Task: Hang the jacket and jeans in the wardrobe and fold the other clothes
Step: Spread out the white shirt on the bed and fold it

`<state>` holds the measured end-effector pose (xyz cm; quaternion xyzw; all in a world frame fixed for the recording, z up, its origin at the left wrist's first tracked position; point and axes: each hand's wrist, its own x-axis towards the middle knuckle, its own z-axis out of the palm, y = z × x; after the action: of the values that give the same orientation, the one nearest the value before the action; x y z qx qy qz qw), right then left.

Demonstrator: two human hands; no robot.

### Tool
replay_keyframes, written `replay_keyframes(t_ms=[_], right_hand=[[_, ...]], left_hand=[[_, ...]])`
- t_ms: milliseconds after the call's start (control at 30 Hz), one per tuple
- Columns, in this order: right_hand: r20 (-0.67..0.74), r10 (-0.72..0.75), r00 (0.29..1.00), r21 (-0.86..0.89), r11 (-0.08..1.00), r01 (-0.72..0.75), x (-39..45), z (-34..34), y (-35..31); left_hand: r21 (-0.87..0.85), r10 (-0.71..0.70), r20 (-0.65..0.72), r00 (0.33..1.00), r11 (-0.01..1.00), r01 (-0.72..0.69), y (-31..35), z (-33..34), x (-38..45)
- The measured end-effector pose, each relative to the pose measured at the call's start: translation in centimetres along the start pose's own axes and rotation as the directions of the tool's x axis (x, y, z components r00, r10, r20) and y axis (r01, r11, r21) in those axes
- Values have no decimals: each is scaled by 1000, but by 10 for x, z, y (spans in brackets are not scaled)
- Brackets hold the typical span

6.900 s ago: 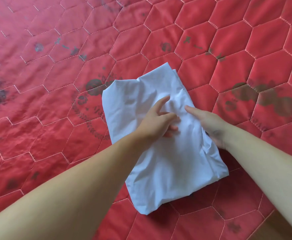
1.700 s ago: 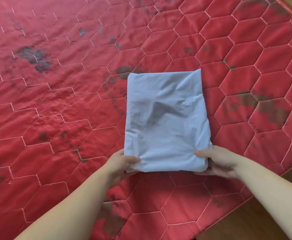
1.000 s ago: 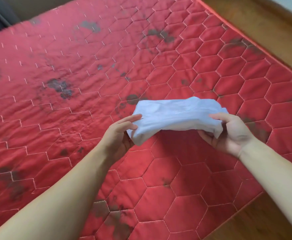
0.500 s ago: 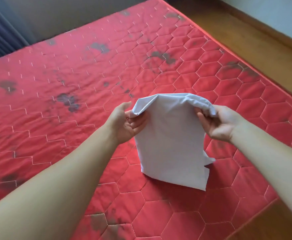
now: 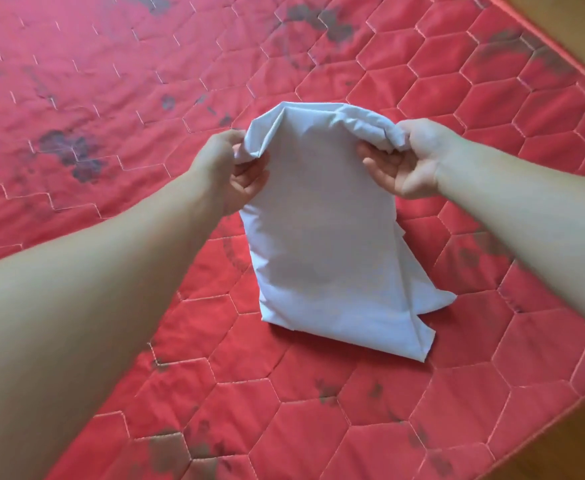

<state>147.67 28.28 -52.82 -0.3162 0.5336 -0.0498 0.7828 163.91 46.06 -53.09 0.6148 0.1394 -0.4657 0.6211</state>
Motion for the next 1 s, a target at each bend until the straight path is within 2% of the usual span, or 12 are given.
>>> replay_keyframes(t_ms=[167,233,300,367,433,500,533,600,733,800,867,1000], right_hand=[[-47,98,994,-327,939,-108,36,6,0],[-128,-50,991,-558,829,-30,53,2,11],[-77,-443,893,-878,455,149,70,-13,23],[318,-656,685,-925,-56,376,73,-23,43],[742,-465,483,-664,-415,621,63,-27,72],[882,-198,427,-458,-574,679,58,-32,106],[868,-168,467,-470,-580,666,59,-32,117],[756,-342,558,-651,-480,588,71,-27,120],[193,-733,653,-968,-34,248,105,-6,67],[-109,-636,764,-937,322,134,114,2,33],[-236,-446,863,-823,564,67,123,6,11],[-135,-238,962,-707,703,74,118,12,4]], left_hand=[[293,-36,-15,999,955,39,-2,-5,41],[507,77,-95,992,862,-19,-8,-11,60],[689,262,-150,953,719,-89,-12,-20,80],[755,346,-150,926,645,-118,-18,-28,91],[910,417,-65,906,398,-118,-28,-35,96],[975,464,115,878,119,-190,-47,-37,95],[957,480,161,863,139,-255,-55,-35,94],[838,526,64,848,433,-332,-58,-27,94],[630,373,-206,905,758,-169,-28,-14,112],[546,239,-143,960,829,-124,-10,-12,115],[509,140,-53,989,856,-94,-1,-14,111],[461,145,24,989,876,-140,5,-13,93]])
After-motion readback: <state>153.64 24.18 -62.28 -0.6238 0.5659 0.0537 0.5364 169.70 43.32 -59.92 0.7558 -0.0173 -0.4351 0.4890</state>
